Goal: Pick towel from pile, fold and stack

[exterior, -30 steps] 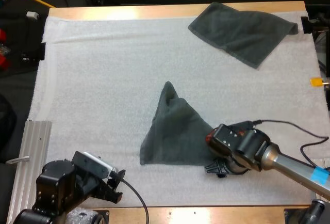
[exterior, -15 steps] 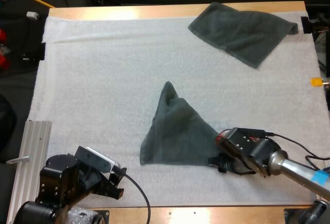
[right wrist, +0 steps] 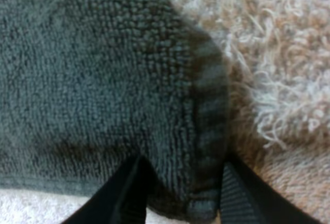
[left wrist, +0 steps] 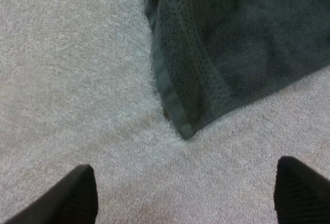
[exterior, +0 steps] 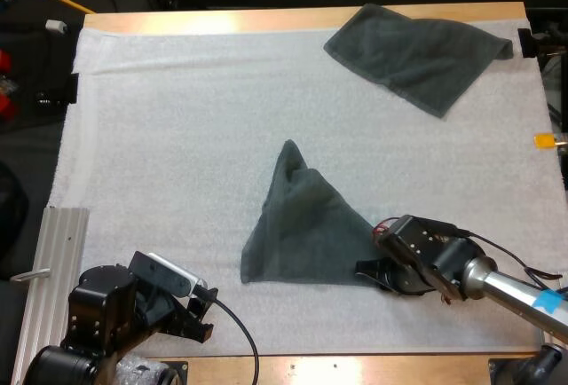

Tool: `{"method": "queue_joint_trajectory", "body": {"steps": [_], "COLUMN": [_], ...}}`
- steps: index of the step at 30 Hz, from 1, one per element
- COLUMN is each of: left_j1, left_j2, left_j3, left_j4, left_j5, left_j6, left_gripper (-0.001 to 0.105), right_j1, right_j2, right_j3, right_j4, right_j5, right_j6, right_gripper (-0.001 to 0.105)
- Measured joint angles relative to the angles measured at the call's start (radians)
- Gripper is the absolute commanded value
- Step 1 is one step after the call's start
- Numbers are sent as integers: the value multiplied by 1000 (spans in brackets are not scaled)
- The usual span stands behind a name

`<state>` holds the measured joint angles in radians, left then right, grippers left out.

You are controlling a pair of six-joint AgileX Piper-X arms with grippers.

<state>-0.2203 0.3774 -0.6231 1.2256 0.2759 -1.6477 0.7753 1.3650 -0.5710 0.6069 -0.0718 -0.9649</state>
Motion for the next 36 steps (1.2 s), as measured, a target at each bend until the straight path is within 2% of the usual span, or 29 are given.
{"method": "queue_joint_trajectory", "body": {"steps": [4, 5, 7, 9, 10, 16, 22, 28, 36], "left_j1": [0, 0, 0, 0, 0, -9, -68, -97, -97], "left_j2": [0, 0, 0, 0, 0, 38, 141, 318, 606], "left_j3": [0, 0, 0, 0, 0, 0, 0, 0, -2], "left_j4": [0, 0, 0, 0, 0, -6, -77, -155, -244], "left_j5": [0, 0, 0, 4, 7, 42, 52, 99, 104], "left_j6": [0, 0, 0, 0, 0, -14, -22, -22, -22], "left_gripper": [69, 69, 69, 69, 69, 69, 69, 69, 69], "right_j1": [0, 0, -2, -2, -2, -2, -2, -2, -2], "right_j2": [1, 1, 1, 2, 2, -32, -103, -112, -112], "right_j3": [0, 0, 0, 0, 0, 0, 0, 0, 0], "right_j4": [0, 0, 2, 3, 1, -1, 20, 25, 24], "right_j5": [-2, -2, -2, -2, -2, 9, 9, 9, 9], "right_j6": [2, 2, 2, 2, 2, 2, 2, 2, 2], "right_gripper": [31, 27, 11, 1, 0, 0, 0, 0, 0]}}
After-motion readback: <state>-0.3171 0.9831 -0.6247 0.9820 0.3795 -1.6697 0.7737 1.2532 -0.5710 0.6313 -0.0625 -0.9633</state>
